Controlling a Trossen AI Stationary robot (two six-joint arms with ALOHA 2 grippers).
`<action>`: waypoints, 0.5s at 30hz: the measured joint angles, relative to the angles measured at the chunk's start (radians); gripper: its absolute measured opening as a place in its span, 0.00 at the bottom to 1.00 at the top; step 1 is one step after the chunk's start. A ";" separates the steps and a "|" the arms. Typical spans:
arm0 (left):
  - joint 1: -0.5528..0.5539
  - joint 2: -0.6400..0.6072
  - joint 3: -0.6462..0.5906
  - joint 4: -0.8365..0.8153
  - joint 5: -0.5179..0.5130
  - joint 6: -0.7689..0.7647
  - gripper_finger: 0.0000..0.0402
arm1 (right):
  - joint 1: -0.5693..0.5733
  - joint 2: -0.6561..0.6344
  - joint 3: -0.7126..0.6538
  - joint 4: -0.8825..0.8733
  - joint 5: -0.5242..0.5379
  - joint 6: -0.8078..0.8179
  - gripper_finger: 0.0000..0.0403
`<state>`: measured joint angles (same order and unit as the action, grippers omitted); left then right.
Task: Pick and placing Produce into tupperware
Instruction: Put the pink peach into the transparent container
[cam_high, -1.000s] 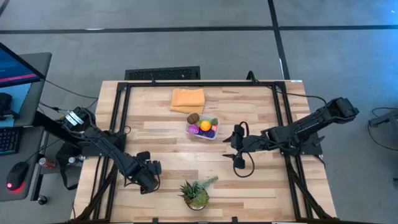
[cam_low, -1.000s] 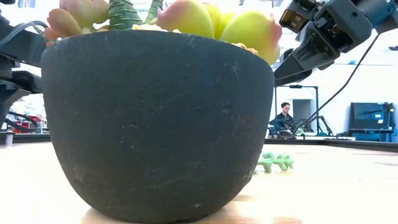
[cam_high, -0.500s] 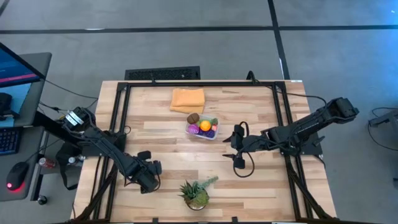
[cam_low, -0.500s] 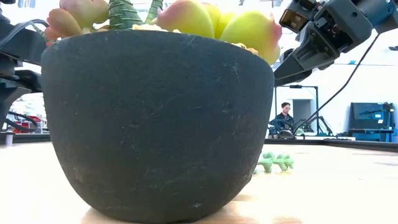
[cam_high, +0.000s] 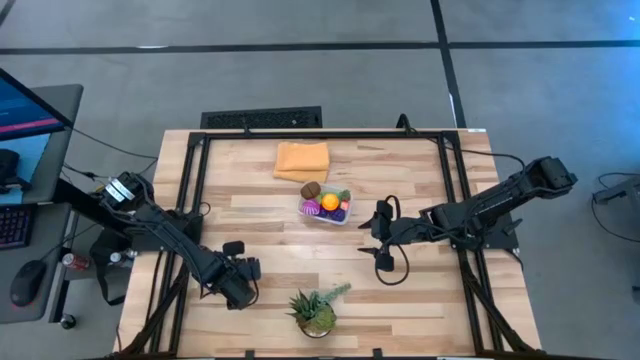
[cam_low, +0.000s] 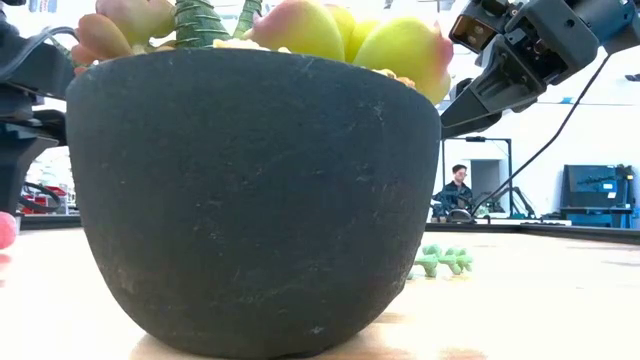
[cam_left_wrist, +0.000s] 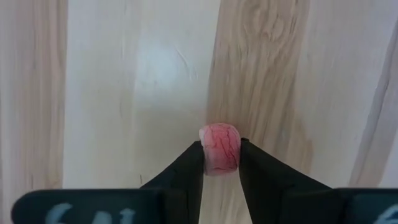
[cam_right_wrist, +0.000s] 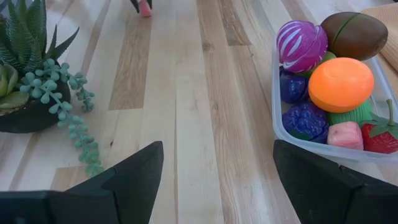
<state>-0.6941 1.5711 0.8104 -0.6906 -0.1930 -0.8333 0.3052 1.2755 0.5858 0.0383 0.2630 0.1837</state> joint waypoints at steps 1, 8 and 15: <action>0.000 0.000 0.000 0.000 -0.004 0.000 0.20 | 0.000 0.000 0.000 0.000 0.000 0.000 0.74; 0.000 -0.001 0.000 -0.003 -0.048 0.001 0.20 | 0.000 0.000 0.000 0.000 0.000 0.000 0.74; 0.018 -0.013 0.038 -0.109 -0.150 0.007 0.20 | 0.000 0.000 0.000 0.000 0.000 0.000 0.74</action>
<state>-0.6764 1.5579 0.8489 -0.7998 -0.3432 -0.8266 0.3052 1.2755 0.5858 0.0386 0.2630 0.1837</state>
